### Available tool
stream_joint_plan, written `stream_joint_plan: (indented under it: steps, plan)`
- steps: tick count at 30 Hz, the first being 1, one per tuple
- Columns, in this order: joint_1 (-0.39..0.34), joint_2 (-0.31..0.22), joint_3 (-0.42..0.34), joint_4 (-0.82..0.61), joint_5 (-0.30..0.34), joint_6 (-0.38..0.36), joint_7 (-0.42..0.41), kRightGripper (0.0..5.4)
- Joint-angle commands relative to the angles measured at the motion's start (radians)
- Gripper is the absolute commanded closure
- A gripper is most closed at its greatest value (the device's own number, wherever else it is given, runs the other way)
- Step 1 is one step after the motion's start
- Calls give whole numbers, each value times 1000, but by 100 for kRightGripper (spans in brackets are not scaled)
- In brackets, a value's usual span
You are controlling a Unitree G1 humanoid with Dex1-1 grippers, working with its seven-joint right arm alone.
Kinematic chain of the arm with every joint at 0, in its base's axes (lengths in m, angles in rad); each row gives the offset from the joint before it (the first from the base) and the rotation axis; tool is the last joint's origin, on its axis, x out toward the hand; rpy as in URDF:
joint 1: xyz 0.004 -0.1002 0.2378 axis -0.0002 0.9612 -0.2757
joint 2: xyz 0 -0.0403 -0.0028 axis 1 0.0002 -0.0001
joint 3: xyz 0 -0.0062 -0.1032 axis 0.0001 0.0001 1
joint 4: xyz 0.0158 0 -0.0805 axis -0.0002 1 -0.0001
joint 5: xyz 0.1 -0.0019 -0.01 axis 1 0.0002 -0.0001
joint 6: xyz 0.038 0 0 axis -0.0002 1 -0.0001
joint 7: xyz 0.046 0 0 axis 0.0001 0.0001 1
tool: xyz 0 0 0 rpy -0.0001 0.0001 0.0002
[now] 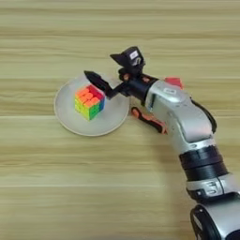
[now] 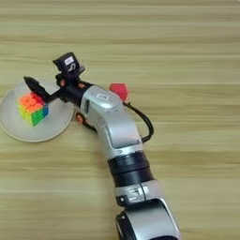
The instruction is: Move the objects on the table
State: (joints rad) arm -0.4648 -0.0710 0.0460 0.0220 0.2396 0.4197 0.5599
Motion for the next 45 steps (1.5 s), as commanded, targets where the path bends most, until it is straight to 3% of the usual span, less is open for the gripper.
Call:
stream_joint_plan:
  steps: [1, 11, 20, 28, 41, 45]
  plan:
    - [-101, -37, -66, -37, 42, -65, 1, 5]
    - [-117, -171, -160, 66, 19, -133, -1, 5]
    - [-108, -291, -185, 246, -71, -161, -48, 5]
    - [-129, -294, -161, 386, -123, -192, -84, 5]
    - [-168, -280, -144, 574, -154, -226, -114, 5]
    - [-172, -280, -139, 599, -166, -247, -119, 51]
